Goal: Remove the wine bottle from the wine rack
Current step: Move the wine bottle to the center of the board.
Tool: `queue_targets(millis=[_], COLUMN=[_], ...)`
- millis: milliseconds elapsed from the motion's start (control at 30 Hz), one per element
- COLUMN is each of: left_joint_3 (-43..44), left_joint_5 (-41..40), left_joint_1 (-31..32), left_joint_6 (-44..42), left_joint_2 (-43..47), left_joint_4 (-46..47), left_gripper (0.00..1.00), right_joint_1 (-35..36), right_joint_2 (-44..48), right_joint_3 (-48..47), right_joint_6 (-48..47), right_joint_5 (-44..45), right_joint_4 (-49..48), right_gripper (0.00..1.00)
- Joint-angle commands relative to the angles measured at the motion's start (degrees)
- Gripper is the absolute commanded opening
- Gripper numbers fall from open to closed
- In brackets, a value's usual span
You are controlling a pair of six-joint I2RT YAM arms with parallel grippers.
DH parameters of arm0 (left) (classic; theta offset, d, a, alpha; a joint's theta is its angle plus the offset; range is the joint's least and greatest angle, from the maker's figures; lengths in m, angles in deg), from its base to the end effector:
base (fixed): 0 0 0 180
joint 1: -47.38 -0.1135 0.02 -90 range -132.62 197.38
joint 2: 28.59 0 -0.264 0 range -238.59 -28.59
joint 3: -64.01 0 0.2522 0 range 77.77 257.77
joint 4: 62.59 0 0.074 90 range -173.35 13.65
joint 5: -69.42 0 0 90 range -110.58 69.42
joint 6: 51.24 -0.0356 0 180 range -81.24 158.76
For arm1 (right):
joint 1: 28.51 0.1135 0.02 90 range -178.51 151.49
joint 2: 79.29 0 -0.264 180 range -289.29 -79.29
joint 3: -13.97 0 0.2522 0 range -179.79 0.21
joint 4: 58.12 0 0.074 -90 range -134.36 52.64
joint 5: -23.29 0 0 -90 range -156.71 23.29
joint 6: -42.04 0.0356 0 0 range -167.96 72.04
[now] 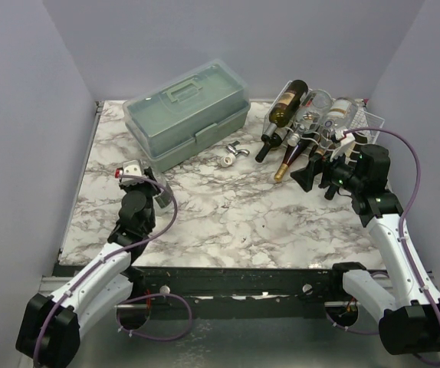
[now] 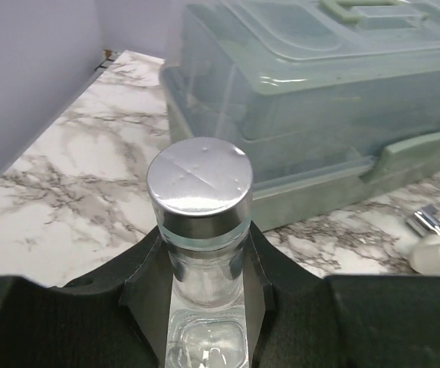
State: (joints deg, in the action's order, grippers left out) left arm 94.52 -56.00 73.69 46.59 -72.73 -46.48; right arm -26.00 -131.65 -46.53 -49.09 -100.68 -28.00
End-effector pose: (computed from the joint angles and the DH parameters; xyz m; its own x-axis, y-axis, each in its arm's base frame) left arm 0.1692 -0.0606 0.2424 0.0599 -0.1535 -0.9863 -0.1511 0.9753 -0.1610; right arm 0.2034 0.0288 0.3195 -0.3629 -0.0323 -0.9313 -0.5612 0.8054 0.1908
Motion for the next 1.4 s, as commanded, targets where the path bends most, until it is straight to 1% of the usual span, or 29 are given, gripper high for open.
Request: queue_targets(millis=[0,333,500,667,833,933,967,1200,1367], left_joint_3=[5.6,10.7,14.3,18.1,21.9,24.4,25.2,30.7,34.9], left_joint_5=[-2.2,-3.5,-3.7,-1.2,0.4,1.2,1.2,1.9,3.2], left_joint_1=[-5.1,-15.1,-19.5,-23.4,-25.5,-25.8,-27.3,-28.3,-29.7], left_joint_6=[2.7,6.0,5.6,4.5,2.4,1.0,0.7,-2.4,-4.2], left_joint_2=[-1.7,-8.5,-13.6,-19.0,-24.4,-28.0,-29.1,-37.0,-42.0], left_joint_4=[7.7,7.8,8.1,9.8,12.7,14.0,14.6,18.7,19.5], left_gripper=[0.0,0.0,0.0,0.0,0.0,0.0,0.0,0.0,0.0], right_joint_1=[-0.3,-0.4,-0.3,-0.4,-0.3,-0.4,-0.3,-0.3,-0.4], right_joint_2=[0.8,0.9,1.0,0.9,0.7,0.5,0.4,-0.6,-1.7], right_joint_3=[0.3,0.3,0.3,0.3,0.3,0.2,0.2,0.0,-0.2], right_joint_6=[-0.9,-1.0,-1.1,-1.2,-1.5,-1.7,-1.8,-2.8,-3.4], right_joint_5=[-1.1,-1.1,-1.1,-1.0,-0.9,-0.7,-0.7,-1.8,-1.4], right_joint_4=[-0.6,-0.5,-0.4,-0.4,-0.3,-0.2,-0.1,0.5,1.0], right_gripper=[1.0,0.99,1.0,1.0,1.0,1.0,1.0,1.0,1.0])
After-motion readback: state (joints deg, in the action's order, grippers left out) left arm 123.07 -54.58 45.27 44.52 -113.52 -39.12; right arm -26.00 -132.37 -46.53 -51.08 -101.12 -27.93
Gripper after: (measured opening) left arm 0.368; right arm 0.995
